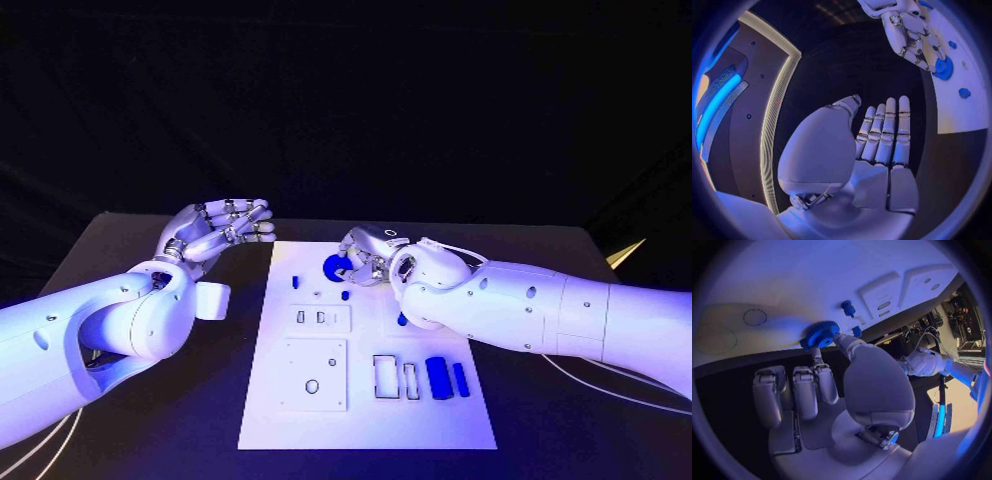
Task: Assemble the parts on the task board
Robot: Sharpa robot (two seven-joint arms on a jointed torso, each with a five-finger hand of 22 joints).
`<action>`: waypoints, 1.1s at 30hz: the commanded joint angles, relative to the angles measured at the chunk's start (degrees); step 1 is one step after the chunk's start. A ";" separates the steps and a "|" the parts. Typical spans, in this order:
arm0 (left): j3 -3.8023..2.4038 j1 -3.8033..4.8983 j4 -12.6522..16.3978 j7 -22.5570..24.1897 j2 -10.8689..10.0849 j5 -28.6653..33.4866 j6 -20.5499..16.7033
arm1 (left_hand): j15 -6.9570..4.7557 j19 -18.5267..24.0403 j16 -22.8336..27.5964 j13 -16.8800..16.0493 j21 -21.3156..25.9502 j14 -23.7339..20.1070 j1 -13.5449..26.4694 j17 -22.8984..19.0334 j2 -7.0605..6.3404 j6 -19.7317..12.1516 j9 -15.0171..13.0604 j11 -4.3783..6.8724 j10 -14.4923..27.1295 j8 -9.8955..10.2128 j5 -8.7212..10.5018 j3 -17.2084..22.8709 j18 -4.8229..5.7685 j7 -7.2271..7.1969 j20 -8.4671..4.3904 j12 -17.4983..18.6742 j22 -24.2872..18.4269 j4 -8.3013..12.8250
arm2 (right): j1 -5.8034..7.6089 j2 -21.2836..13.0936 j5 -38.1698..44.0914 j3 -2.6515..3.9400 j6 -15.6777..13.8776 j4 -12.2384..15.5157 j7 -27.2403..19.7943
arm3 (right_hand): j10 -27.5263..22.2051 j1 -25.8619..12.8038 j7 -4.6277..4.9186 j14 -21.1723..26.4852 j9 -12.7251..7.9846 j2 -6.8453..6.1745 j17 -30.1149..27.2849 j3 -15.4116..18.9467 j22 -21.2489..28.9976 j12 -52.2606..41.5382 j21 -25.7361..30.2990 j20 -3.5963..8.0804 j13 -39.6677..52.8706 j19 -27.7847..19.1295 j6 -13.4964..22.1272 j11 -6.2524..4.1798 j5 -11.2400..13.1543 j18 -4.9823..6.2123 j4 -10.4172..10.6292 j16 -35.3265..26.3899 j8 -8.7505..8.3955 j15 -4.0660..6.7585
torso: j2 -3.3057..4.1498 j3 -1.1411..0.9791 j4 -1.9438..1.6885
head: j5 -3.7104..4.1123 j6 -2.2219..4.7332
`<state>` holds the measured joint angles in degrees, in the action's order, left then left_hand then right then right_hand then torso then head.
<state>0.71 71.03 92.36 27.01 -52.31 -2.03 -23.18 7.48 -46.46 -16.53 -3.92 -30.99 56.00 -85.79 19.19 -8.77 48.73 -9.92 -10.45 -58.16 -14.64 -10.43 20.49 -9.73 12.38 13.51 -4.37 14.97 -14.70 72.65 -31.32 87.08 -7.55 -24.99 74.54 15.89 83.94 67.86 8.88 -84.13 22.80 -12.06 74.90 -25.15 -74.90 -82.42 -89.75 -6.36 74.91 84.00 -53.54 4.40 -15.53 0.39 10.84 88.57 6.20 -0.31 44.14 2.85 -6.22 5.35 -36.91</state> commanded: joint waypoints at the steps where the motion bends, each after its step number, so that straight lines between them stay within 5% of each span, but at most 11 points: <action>1: -0.04 0.06 0.13 0.28 0.03 0.09 0.71 | 0.34 0.22 0.40 -0.05 -0.23 -0.05 0.32 0.09 -0.08 -0.51 -0.09 -0.29 -0.09 0.36 0.30 0.24 -0.52 1.66 -0.01 0.38 0.07 0.06 | -0.13 -0.24 -0.20 -0.11 2.05 0.04 -0.21 | 0.83 -0.57 0.08 -5.04 0.02 -0.03 11.14 -0.01 -15.10 -0.20 -0.25 0.15 8.91 6.00 -0.39 -0.25 -0.28 -0.39 0.30 0.32 0.25 0.24 | -0.03 0.01 -0.08 | 0.05 -0.09; 20: -0.03 0.06 -0.01 0.25 -0.23 0.09 0.68 | 0.37 0.33 0.46 -0.05 -0.34 -0.10 0.45 0.21 -0.05 -0.55 -0.10 -0.32 -0.05 0.40 0.30 0.33 -0.51 1.71 0.01 0.43 0.14 0.02 | -0.14 -2.60 0.12 -0.16 0.70 2.11 0.60 | 1.00 -1.29 0.02 -5.09 -0.01 0.14 11.40 0.04 -15.10 -0.41 -0.25 0.20 9.10 6.00 -0.46 -0.29 -0.62 -0.39 0.79 0.40 0.25 0.28 | -0.05 -0.02 -0.13 | -0.19 -0.17; 28: -0.02 0.05 -0.09 0.28 -0.51 0.09 0.68 | 0.37 0.33 0.46 -0.05 -0.34 -0.10 0.45 0.21 -0.05 -0.55 -0.10 -0.32 -0.05 0.40 0.30 0.33 -0.51 1.71 0.01 0.43 0.14 0.02 | 0.30 -7.75 -0.98 -0.04 -2.85 6.48 -0.55 | 0.96 -1.16 -0.01 -5.10 -0.03 0.14 11.42 -0.07 -15.10 -0.34 -0.25 0.22 9.04 6.00 -0.45 -0.33 -0.89 -0.39 0.67 0.41 0.23 0.31 | -0.07 -0.09 0.18 | -0.24 0.17; 33: -0.02 0.04 -0.15 0.29 -0.53 0.09 0.76 | 0.37 0.33 0.46 -0.05 -0.34 -0.10 0.45 0.21 -0.05 -0.55 -0.10 -0.32 -0.05 0.40 0.30 0.33 -0.51 1.71 0.01 0.43 0.14 0.02 | 1.75 -12.09 -8.52 0.03 -2.84 8.88 -5.57 | 0.66 -0.05 0.12 -4.99 -0.17 -0.23 11.00 -0.42 -15.10 0.07 -0.25 0.25 8.75 6.00 -0.16 -0.26 0.63 -0.39 -0.33 0.28 0.02 0.29 | -0.20 -0.15 0.39 | 0.24 0.37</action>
<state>0.73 71.01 92.13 26.92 -52.90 -2.03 -23.19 7.48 -46.47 -16.27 -3.92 -30.99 56.00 -85.79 19.36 -8.77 48.53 -9.95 -10.45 -58.16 -14.44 -10.43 20.49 -9.73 12.58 13.51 -4.15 15.05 -14.70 74.10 -42.83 84.32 -7.57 -26.46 82.90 14.82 83.93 67.26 8.88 -84.14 22.71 -12.06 74.93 -25.47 -74.93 -82.63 -89.74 -6.36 74.94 84.00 -53.55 4.40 -15.27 0.39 10.84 88.77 6.21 -0.31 44.03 2.74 -6.00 5.26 -36.64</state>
